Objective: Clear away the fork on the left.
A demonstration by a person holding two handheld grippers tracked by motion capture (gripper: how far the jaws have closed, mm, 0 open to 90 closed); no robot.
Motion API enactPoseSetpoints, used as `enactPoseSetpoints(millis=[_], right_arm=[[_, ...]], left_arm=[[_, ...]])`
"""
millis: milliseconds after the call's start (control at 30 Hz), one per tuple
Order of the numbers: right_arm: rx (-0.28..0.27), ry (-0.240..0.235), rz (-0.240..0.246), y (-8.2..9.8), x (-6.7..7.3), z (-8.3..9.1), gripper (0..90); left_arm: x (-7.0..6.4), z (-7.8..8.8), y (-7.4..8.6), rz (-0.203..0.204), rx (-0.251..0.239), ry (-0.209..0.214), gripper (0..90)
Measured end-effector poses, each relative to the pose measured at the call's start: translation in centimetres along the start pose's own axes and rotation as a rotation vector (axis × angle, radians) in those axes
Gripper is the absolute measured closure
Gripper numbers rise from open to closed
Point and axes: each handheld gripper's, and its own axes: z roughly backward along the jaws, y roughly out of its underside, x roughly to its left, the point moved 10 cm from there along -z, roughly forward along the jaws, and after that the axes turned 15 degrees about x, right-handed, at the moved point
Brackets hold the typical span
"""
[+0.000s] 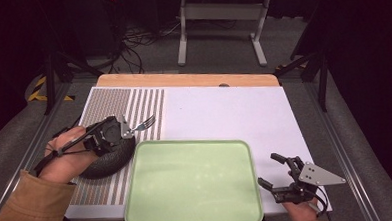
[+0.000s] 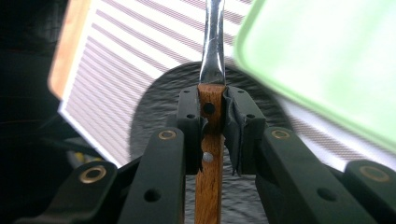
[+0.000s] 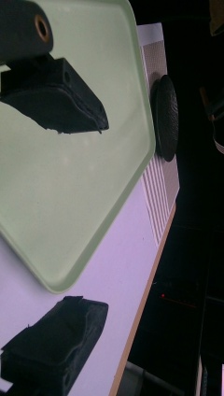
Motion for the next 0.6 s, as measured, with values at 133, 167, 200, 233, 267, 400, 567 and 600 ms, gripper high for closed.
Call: enactPoseSetpoints(millis=[133, 167, 200, 233, 267, 400, 567, 600], right_arm=[[-0.002, -0.006, 0.003, -0.1, 0.0, -0.2, 11.3], [-0.002, -0.006, 0.003, -0.1, 0.0, -0.2, 11.3], [-0.003, -0.007, 0.003, -0.1, 0.0, -0.2, 11.3], [-0.002, -0.006, 0.005, -0.1, 0.0, -0.2, 11.3], [-0.004, -0.008, 0.002, -0.1, 0.0, -0.2, 11.4], [-0.008, -0.013, 0.002, -0.2, 0.1, -0.2, 11.5], [-0.007, -0.015, 0.003, -0.1, 0.1, -0.3, 11.6], [-0.008, -0.017, 0.002, -0.2, 0.2, -0.3, 11.6]], left_arm=[[-1.4, 0.2, -0.2, -0.002, -0.022, 0.055, 77.4], [-1.7, 0.2, -0.3, 0.0, -0.027, 0.065, 77.4], [-2.1, 0.3, -0.3, 0.002, -0.028, 0.073, 77.5], [-2.4, 0.3, -0.4, 0.003, -0.034, 0.085, 77.4], [-2.8, 0.3, -0.5, 0.007, -0.042, 0.1, 77.5], [-4.1, 0.5, -0.7, 0.022, -0.065, 0.162, 77.5], [-5.2, 0.7, -0.9, 0.042, -0.088, 0.215, 77.5], [-5.4, 0.7, -0.9, 0.046, -0.092, 0.224, 77.4]])
